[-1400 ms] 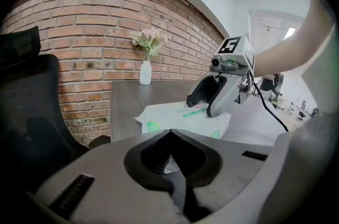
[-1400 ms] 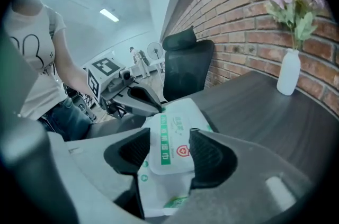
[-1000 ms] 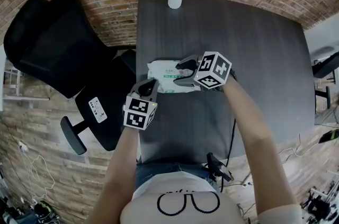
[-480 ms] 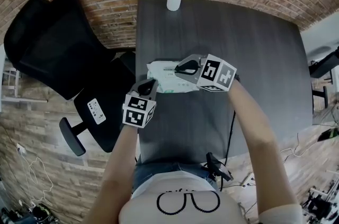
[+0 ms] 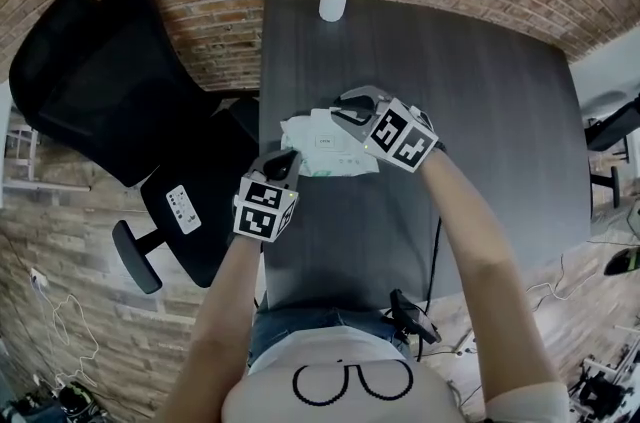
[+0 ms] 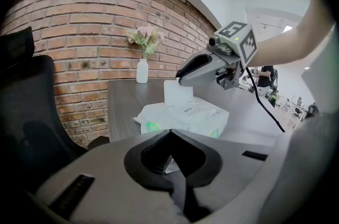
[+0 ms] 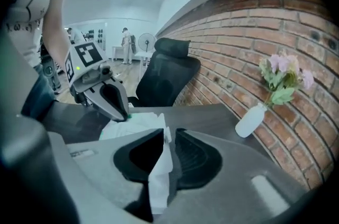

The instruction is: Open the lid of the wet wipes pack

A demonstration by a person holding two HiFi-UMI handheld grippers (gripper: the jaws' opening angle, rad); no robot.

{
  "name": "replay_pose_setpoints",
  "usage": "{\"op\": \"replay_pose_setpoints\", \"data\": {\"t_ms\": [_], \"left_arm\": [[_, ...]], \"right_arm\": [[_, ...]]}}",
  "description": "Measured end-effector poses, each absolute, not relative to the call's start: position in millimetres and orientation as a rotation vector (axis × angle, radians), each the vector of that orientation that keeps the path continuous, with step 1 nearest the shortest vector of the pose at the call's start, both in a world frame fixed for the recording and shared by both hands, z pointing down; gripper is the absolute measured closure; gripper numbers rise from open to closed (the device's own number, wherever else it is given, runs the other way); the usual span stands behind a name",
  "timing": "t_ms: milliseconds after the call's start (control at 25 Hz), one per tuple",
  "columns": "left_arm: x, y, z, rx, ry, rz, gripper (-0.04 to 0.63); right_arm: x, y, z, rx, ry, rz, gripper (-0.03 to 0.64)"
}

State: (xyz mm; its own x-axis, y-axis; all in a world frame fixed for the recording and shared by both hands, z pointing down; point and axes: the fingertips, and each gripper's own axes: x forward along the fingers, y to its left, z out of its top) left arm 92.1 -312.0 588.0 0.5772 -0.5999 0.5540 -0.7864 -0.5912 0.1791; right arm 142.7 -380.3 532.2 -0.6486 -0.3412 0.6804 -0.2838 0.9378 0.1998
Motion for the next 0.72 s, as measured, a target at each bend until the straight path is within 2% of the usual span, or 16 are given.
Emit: {"op": "replay_pose_setpoints", "data": {"t_ms": [120,320,720], "left_arm": [[92,-312,588,2.408,-1.113,0.635,0.597],[92,-311,589,2.416,-1.093,0.656,0.597],[90,-312,590,2.418,-1.086,0.667,0.597]], "right_arm": [[143,-390,548,0.485,-2.247,-0.113,0.489],[144,-402,567,0.560,-2.180,-0.132,0.446],[138,-406,574,0.597,-2.148,-0.149,0.433]]}}
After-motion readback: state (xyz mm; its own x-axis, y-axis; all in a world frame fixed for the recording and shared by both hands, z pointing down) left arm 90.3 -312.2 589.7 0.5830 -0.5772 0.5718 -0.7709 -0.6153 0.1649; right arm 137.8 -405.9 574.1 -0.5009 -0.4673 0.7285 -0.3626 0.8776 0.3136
